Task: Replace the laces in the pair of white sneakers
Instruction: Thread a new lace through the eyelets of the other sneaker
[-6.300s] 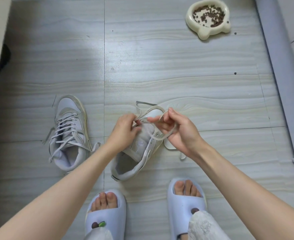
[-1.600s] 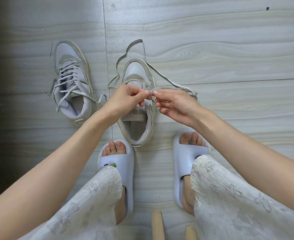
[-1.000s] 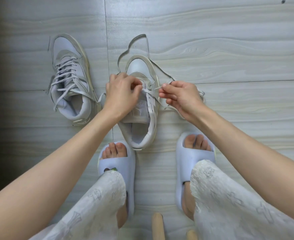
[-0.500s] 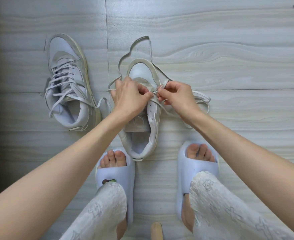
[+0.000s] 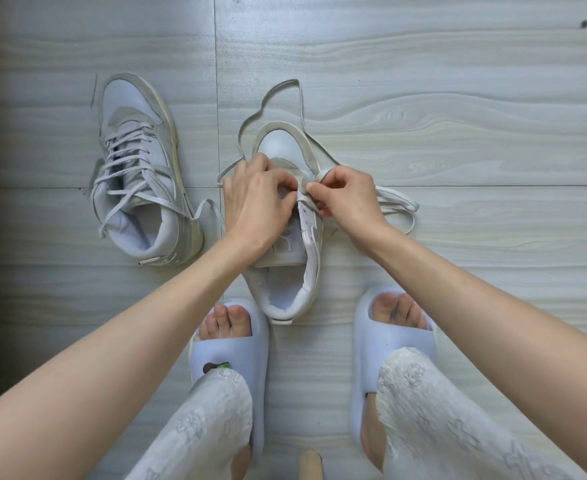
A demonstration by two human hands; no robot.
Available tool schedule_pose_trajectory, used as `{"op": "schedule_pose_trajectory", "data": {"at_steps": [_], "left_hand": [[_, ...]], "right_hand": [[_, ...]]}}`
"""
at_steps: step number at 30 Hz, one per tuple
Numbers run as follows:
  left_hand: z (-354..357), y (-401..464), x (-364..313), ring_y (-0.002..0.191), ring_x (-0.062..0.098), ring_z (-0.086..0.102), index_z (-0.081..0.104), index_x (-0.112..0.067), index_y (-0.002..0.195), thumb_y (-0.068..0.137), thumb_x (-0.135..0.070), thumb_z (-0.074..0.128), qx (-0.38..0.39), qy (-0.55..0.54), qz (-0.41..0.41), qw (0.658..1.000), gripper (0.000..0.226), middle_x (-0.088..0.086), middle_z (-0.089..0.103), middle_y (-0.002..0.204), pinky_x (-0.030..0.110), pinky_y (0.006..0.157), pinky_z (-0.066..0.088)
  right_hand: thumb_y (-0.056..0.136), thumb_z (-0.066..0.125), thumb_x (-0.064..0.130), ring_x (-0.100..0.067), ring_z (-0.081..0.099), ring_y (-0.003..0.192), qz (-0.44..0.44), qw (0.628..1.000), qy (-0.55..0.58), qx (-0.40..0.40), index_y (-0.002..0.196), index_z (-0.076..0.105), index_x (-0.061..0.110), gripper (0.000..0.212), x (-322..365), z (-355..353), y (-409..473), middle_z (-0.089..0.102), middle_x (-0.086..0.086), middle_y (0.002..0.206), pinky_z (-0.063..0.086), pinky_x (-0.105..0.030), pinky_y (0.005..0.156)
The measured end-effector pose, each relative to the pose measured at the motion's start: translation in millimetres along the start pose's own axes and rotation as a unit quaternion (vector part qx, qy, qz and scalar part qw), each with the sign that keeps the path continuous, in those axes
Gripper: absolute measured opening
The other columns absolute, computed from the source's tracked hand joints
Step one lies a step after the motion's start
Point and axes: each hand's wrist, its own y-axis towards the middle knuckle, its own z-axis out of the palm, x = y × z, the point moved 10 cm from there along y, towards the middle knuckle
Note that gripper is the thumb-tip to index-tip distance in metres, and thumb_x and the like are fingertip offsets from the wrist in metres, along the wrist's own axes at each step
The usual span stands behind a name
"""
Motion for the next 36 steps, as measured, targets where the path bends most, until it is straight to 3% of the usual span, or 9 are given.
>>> {"op": "schedule_pose_trajectory", "data": {"at_steps": [8,11,14,17,19,23,27,32,36], "left_hand": [[4.6,6.9,-7.3,0.092,0.025,0.052,0.066,-0.011,0.089,0.086,-0.018,0.058,0.019,0.026,0.086,0.996,0.011,0.005,0.052,0.095,0.030,0.077,0.032],[-8.1,7.2,5.8,0.081,0.017,0.046,0.061,-0.003,0.087,0.086,-0.008,0.057,0.005,-0.080,0.060,0.995,0.007,0.002,0.045,0.091,0.021,0.072,0.031],[-21.3,3.6,20.5,0.076,0.010,0.050,0.057,-0.005,0.087,0.089,-0.006,0.055,0.008,-0.177,0.038,0.983,0.002,0.000,0.056,0.092,0.013,0.070,0.033],[-18.2,-5.3,22.4,0.079,-0.012,0.055,0.050,-0.013,0.084,0.091,-0.006,0.052,0.059,-0.241,0.034,0.968,0.011,-0.007,0.065,0.098,0.003,0.071,0.036],[-21.1,-8.9,21.1,0.088,-0.010,0.058,0.046,-0.018,0.081,0.093,-0.005,0.049,0.069,-0.282,0.039,0.956,0.018,-0.007,0.066,0.102,0.008,0.079,0.040],[-37.4,-10.5,15.0,0.099,0.010,0.064,0.041,-0.019,0.083,0.097,-0.001,0.039,0.060,-0.384,0.035,0.921,0.023,0.006,0.069,0.101,0.024,0.085,0.048],[-68.0,-17.6,-7.2,0.086,0.021,0.065,0.038,-0.016,0.084,0.099,-0.001,0.034,0.051,-0.438,0.057,0.896,0.022,0.012,0.067,0.086,0.030,0.082,0.054],[-130.8,-33.0,-22.3,0.089,0.031,0.065,0.040,-0.016,0.085,0.097,0.002,0.035,0.001,-0.407,0.099,0.908,0.023,0.011,0.068,0.082,0.040,0.087,0.054],[-160.5,-43.0,-20.3,0.084,0.031,0.065,0.041,-0.016,0.083,0.097,0.001,0.035,-0.033,-0.396,0.089,0.913,0.023,0.007,0.067,0.076,0.043,0.085,0.054]], "right_hand": [[0.075,0.074,0.013,-0.017,0.048,0.066,0.001,0.997,0.017,0.069,0.074,0.047,0.019,0.028,-2.4,16.8,-6.4,0.049,0.000,0.066,0.039,-0.033,0.065],[0.078,0.070,0.009,-0.010,0.046,0.056,0.005,0.998,0.023,0.055,0.075,0.051,0.021,0.023,-4.2,14.2,-7.4,0.047,0.004,0.063,0.039,-0.026,0.060],[0.082,0.066,0.009,-0.001,0.040,0.045,0.070,0.987,0.114,0.084,0.072,0.053,0.021,0.020,-9.0,20.5,-10.8,0.045,0.005,0.063,0.029,-0.016,0.047],[0.084,0.063,0.018,-0.007,0.038,0.060,0.125,0.965,0.195,0.122,0.075,0.059,0.021,0.010,2.9,31.1,-7.7,0.048,0.003,0.072,0.025,-0.023,0.054],[0.084,0.062,0.020,-0.007,0.045,0.066,0.129,0.951,0.259,0.109,0.076,0.059,0.019,0.009,21.9,27.2,-3.1,0.055,0.004,0.078,0.031,-0.023,0.059],[0.089,0.056,0.015,-0.011,0.055,0.061,0.012,0.951,0.289,0.106,0.073,0.054,0.015,0.016,73.6,-1.1,-6.8,0.056,0.003,0.060,0.042,-0.027,0.070],[0.090,0.055,0.008,-0.006,0.037,0.043,-0.109,0.965,0.218,0.102,0.079,0.057,0.014,0.013,135.0,-35.2,-28.8,0.041,0.009,0.051,0.044,-0.023,0.057],[0.089,0.054,0.004,-0.005,0.033,0.040,-0.204,0.965,0.072,0.146,0.082,0.067,0.018,0.021,206.6,-28.1,-68.1,0.042,0.013,0.045,0.041,-0.022,0.054],[0.090,0.057,0.015,-0.012,0.042,0.052,-0.203,0.949,0.094,0.223,0.076,0.067,0.012,0.018,228.3,-4.7,-103.4,0.048,0.005,0.051,0.040,-0.026,0.061]]}}
